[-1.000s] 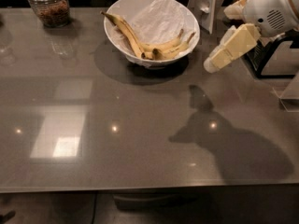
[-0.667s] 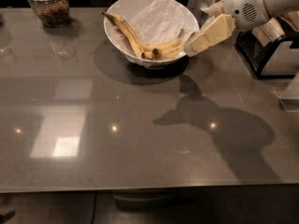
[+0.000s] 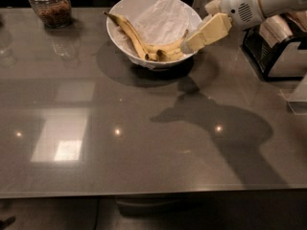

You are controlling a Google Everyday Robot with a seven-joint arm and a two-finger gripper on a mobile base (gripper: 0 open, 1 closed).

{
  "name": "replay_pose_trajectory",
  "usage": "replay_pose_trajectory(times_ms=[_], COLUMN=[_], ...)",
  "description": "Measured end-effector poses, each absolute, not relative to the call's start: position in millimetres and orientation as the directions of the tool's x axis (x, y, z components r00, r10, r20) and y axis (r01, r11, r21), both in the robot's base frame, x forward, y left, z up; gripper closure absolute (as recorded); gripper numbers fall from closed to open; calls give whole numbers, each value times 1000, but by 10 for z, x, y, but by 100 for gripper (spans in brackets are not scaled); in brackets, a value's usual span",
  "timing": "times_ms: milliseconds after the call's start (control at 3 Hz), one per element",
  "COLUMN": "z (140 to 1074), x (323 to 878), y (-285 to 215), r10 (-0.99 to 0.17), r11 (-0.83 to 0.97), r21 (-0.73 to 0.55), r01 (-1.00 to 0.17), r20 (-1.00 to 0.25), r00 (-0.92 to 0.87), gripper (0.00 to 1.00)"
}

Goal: Pick banana from white bowl

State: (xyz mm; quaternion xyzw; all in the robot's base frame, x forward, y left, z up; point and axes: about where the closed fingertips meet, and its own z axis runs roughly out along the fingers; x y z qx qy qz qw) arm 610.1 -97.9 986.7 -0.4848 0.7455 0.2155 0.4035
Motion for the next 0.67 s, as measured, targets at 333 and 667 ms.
replay_pose_trajectory(times_ms=[333,667], z=[9888,9858], x=[6458,6826], y=[-666,-325], r10=[-514,-487], r11=[417,383], r21=[-99,-99], r01=[-904,-918], r20=[-846,-867], r00=[-144,-110], gripper=[0,0])
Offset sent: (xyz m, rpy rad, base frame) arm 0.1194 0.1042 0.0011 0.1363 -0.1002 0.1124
